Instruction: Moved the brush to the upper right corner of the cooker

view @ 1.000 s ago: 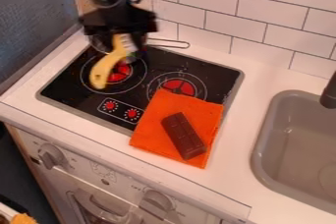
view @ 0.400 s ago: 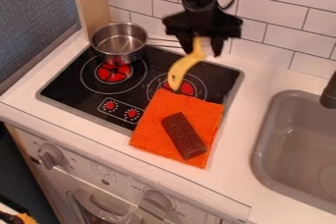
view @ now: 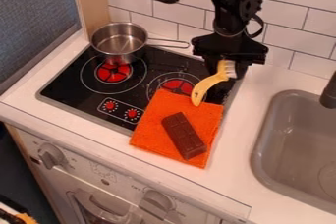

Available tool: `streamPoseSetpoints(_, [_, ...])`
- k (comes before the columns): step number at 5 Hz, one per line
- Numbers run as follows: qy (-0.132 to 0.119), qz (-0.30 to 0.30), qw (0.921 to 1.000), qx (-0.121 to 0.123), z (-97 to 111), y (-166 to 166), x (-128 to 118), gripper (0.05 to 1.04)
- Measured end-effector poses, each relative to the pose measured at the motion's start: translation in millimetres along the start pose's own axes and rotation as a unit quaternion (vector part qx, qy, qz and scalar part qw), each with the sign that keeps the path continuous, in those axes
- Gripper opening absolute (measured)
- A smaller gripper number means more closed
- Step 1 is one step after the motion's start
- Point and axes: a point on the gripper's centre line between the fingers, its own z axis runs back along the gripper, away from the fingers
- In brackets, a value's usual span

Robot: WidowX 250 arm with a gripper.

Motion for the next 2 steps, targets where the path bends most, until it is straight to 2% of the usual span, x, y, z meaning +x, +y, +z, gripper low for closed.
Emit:
streamPoseSetpoints(1, [0.004,0.005,1.0,-0.001,-3.2,-2.0,4.5,0.655])
streamPoseSetpoints(2, [0.014,0.01,0.9999,0.003,-1.8,-1.2,2.9,0.943])
